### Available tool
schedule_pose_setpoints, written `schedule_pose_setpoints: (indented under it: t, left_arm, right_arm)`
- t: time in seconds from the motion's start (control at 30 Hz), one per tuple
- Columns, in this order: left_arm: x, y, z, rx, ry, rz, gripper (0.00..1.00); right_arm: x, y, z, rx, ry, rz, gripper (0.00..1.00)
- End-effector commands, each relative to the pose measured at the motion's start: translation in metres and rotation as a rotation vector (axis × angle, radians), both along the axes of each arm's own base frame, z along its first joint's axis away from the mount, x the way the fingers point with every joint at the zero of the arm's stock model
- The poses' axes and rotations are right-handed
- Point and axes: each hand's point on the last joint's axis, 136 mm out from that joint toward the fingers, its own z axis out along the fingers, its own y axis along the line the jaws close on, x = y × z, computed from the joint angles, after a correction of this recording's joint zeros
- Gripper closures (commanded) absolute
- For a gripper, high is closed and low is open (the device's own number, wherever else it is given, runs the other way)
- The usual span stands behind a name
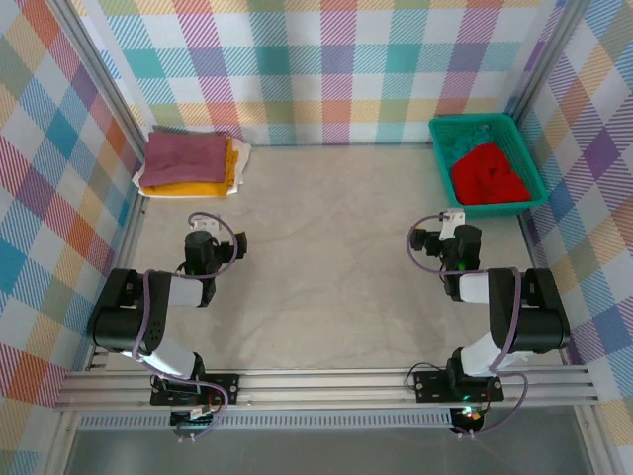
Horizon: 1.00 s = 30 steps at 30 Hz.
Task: Fold and stack the t-shirts
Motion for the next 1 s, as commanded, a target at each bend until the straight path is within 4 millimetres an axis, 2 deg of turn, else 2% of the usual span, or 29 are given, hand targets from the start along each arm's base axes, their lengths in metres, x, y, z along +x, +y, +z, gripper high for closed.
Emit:
schedule_pose_setpoints:
  t: [0.0, 0.57, 0.67, 0.73, 0.77, 0.8, 0.83, 0.87, 0.9, 0.93, 0.97]
  left_arm:
    - [0.006, 0.003, 0.005, 0.006, -0.009, -0.006, 0.00]
    - [0.006, 0.004, 0.004, -0.009, -0.007, -0.011, 0.00]
    - [0.006, 0.004, 0.009, -0.008, -0.008, -0.009, 0.00]
    - [0.001, 0.000, 0.033, 0.023, 0.004, -0.015, 0.01]
    - [-0.003, -0.001, 0.054, 0.032, -0.020, -0.003, 0.01]
    - [-0.010, -0.003, 0.085, -0.002, -0.076, 0.016, 0.00]
    - [-0.015, -0.005, 0.121, -0.068, -0.135, 0.032, 0.00]
    - [-0.019, -0.011, 0.152, -0.126, -0.181, 0.020, 0.01]
    - [-0.020, -0.025, 0.184, -0.156, -0.217, -0.023, 0.02]
    - [-0.017, -0.039, 0.209, -0.155, -0.219, -0.059, 0.03]
    - [-0.011, -0.056, 0.222, -0.138, -0.195, -0.096, 0.04]
  right_arm:
    - [0.003, 0.005, 0.007, 0.004, -0.023, 0.021, 0.00]
    - [0.004, 0.005, 0.008, 0.009, -0.023, 0.023, 0.00]
    - [0.004, -0.004, 0.021, -0.005, -0.038, -0.042, 0.00]
    - [-0.005, -0.009, 0.047, 0.022, 0.034, -0.107, 0.00]
    - [-0.009, -0.014, 0.065, 0.084, 0.049, -0.164, 0.00]
    - [-0.013, -0.013, 0.088, 0.151, 0.041, -0.190, 0.00]
    - [-0.014, -0.003, 0.115, 0.190, 0.017, -0.140, 0.01]
    - [-0.014, 0.005, 0.133, 0.210, 0.007, -0.096, 0.04]
    - [-0.008, 0.004, 0.154, 0.221, 0.001, -0.112, 0.05]
    - [0.000, -0.006, 0.162, 0.225, 0.051, -0.182, 0.06]
    - [0.008, -0.018, 0.166, 0.236, 0.116, -0.251, 0.05]
